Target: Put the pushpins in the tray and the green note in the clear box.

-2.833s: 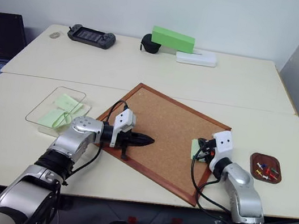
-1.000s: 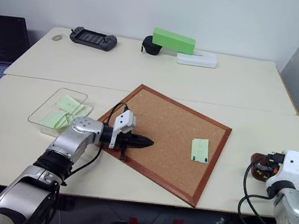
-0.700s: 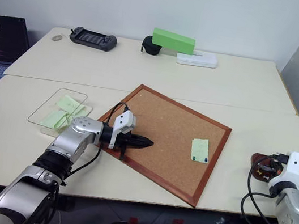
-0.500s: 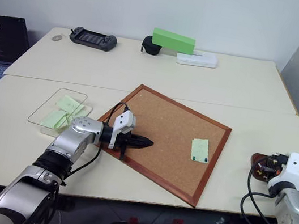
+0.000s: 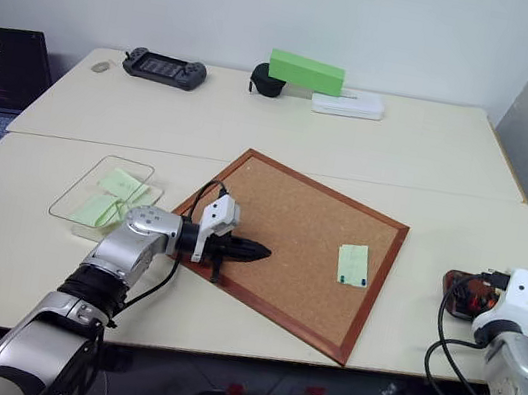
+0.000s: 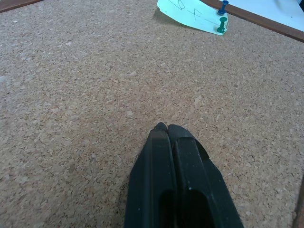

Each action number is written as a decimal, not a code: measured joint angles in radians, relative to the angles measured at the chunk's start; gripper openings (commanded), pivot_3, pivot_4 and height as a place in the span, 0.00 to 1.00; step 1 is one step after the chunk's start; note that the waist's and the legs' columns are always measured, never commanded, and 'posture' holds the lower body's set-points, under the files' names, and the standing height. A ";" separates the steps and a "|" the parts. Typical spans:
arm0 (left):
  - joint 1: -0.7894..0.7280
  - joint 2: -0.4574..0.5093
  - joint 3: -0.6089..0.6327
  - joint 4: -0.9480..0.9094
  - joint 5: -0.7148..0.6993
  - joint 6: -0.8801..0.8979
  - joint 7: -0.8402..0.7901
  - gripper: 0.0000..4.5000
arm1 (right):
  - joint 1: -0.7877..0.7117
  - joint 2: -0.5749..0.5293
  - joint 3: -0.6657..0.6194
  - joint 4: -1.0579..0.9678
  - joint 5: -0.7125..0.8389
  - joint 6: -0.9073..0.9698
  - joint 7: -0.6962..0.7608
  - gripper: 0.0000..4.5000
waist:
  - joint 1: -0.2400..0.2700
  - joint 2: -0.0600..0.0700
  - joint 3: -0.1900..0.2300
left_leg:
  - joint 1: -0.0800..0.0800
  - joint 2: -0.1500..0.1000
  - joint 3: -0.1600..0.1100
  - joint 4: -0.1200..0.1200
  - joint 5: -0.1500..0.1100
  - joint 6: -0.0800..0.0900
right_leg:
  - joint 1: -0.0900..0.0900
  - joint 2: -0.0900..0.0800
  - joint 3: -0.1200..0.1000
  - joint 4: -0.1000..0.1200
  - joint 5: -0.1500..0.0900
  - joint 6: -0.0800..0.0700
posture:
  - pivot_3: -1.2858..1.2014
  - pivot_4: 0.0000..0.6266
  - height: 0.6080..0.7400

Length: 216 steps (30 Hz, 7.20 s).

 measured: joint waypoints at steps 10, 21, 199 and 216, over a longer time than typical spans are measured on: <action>0.001 0.002 0.000 -0.001 0.000 0.001 -0.009 0.00 | -0.025 0.033 -0.052 -0.021 0.124 0.040 -0.003 1.00 | 0.000 0.000 0.000 | 0.000 0.000 0.000 0.000 0.000 0.000 | 0.000 0.000 0.000 0.000 0.000 0.000 | 0.52 0.24 1.00; 0.001 0.002 0.000 -0.001 0.000 0.002 -0.010 0.00 | -0.030 0.056 -0.051 -0.034 0.188 0.110 -0.050 1.00 | 0.000 0.000 0.000 | 0.000 0.000 0.000 0.000 0.000 0.000 | 0.000 0.000 0.000 0.000 0.000 0.000 | 0.52 0.24 1.00; 0.038 0.013 -0.003 -0.069 -0.003 0.040 -0.013 0.00 | 0.030 -0.128 0.525 -0.060 -0.095 -0.425 0.511 0.46 | 0.002 0.001 -0.001 | 0.003 0.001 -0.001 0.000 0.000 0.000 | 0.005 0.004 -0.001 -0.004 0.000 0.000 | 0.52 0.24 1.00; 0.053 0.022 -0.003 -0.097 -0.004 0.053 -0.011 0.00 | -0.021 -0.090 0.578 0.063 -0.133 -0.424 0.516 0.28 | 0.001 0.001 -0.001 | 0.003 0.001 -0.001 0.000 0.000 0.000 | 0.004 0.004 -0.001 -0.004 0.000 0.000 | 0.52 0.24 1.00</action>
